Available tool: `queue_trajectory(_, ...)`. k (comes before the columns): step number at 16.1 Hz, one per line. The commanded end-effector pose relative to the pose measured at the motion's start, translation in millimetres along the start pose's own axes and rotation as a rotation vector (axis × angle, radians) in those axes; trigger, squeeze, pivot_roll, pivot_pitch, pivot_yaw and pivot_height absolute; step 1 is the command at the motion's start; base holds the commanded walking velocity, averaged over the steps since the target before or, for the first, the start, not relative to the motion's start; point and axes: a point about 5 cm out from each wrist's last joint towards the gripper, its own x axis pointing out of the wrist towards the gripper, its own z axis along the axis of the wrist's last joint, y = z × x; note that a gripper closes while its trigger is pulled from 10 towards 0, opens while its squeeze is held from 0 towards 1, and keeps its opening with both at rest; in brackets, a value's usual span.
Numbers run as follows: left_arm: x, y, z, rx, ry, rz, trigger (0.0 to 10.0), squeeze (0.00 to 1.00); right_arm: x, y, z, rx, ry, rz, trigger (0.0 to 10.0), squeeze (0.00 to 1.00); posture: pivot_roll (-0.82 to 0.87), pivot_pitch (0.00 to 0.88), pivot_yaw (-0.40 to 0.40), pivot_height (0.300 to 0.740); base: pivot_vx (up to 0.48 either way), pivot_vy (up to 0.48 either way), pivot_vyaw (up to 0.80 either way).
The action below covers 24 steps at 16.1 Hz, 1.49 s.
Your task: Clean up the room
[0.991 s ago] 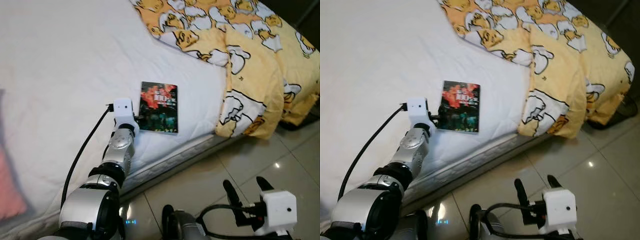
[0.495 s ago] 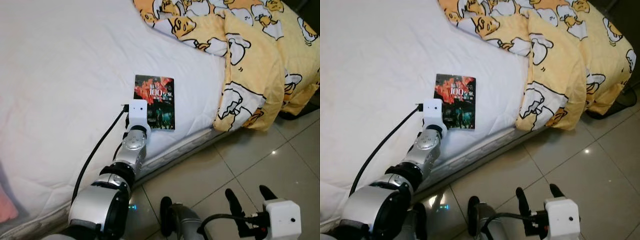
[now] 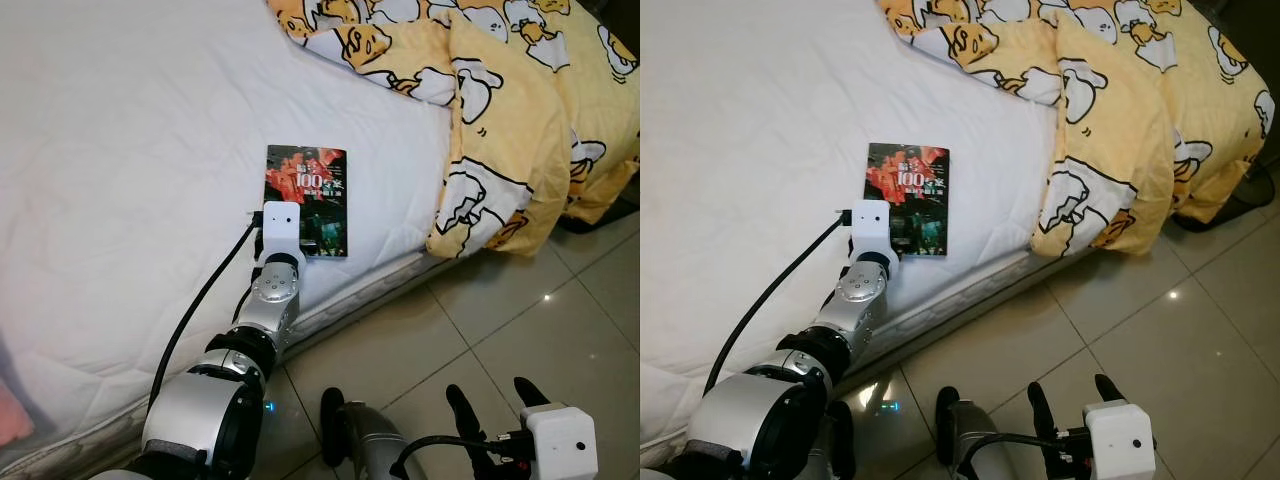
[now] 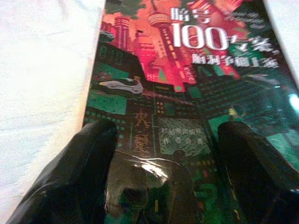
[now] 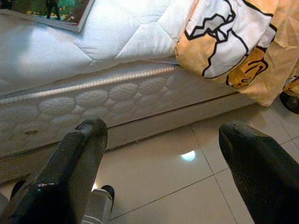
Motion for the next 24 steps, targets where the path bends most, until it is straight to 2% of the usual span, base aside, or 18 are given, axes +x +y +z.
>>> queue_trajectory(1, -3.1, 6.6, -13.1, 0.033, 0.057, 0.066, 10.0, 0.0, -4.2, -1.6, -3.2, -0.02, 0.029, -0.002, 10.0, 0.0, -0.3, 0.312, -0.14, 0.74, 0.0, 0.0, 0.0)
queue_trajectory(2, -1.5, 13.1, -8.9, 0.067, 0.031, 0.111, 10.0, 0.0, -4.0, -1.1, -4.0, -0.02, 0.031, -0.002, 10.0, 0.0, -0.3, 0.312, -0.138, 0.74, 0.0, 0.0, 0.0)
queue_trajectory(7, 0.7, 18.0, 3.6, 0.12, -0.054, 0.169, 10.0, 0.0, -3.6, -1.4, -6.7, -0.026, 0.036, -0.002, 10.0, 0.0, -0.29, 0.31, -0.137, 0.74, 0.0, 0.0, 0.0)
queue_trajectory(12, 5.7, 18.5, 26.9, 0.161, -0.173, 0.147, 10.0, 0.0, -3.1, -1.3, -7.2, -0.035, 0.035, 0.002, 10.0, 0.0, -0.29, 0.305, -0.136, 0.74, 0.0, 0.0, 0.0)
queue_trajectory(14, 8.0, 18.3, 22.5, 0.167, -0.113, 0.098, 10.0, 0.0, -2.3, -1.9, -7.0, -0.036, 0.034, 0.003, 10.0, 0.0, -0.29, 0.305, -0.137, 0.74, 0.0, 0.0, 0.0)
queue_trajectory(15, 7.5, 17.8, 7.3, 0.139, 0.003, 0.029, 10.0, 0.0, -2.1, -1.6, -7.3, -0.038, 0.034, 0.007, 10.0, 0.0, -0.29, 0.304, -0.139, 0.74, 0.0, 0.0, 0.0)
queue_trajectory(17, 5.1, 19.3, -6.1, 0.126, 0.088, 0.006, 10.0, 0.0, -2.4, -1.6, -7.8, -0.04, 0.036, 0.009, 10.0, 0.0, -0.3, 0.304, -0.141, 0.74, 0.0, 0.0, 0.0)
queue_trajectory(18, 4.5, 30.6, -12.0, 0.163, 0.119, 0.058, 10.0, 0.0, -3.1, -1.9, -8.1, -0.043, 0.04, 0.01, 10.0, 0.0, -0.31, 0.302, -0.141, 0.74, 0.0, 0.0, 0.0)
queue_trajectory(20, 5.8, 47.5, -12.1, 0.201, 0.135, 0.136, 10.0, 0.0, -5.2, -3.2, -9.0, -0.046, 0.047, 0.007, 10.0, 0.0, -0.32, 0.302, -0.14, 0.74, 0.0, 0.0, 0.0)
queue_trajectory(21, 6.6, 50.6, -11.7, 0.188, 0.145, 0.136, 10.0, 0.0, -6.4, -3.7, -10.0, -0.049, 0.052, 0.005, 10.0, 0.0, -0.32, 0.301, -0.138, 0.74, 0.0, 0.0, 0.0)
queue_trajectory(22, 7.0, 51.6, -10.8, 0.177, 0.146, 0.137, 10.0, 0.0, -6.9, -3.8, -10.4, -0.049, 0.053, 0.005, 10.0, 0.0, -0.32, 0.301, -0.138, 0.74, 0.0, 0.0, 0.0)
queue_trajectory(24, 5.0, 39.3, -15.9, 0.127, 0.175, 0.073, 10.0, 0.0, -8.5, -2.8, -12.9, -0.048, 0.061, 0.006, 10.0, 0.0, -0.3, 0.3, -0.128, 0.74, 0.0, 0.0, 0.0)
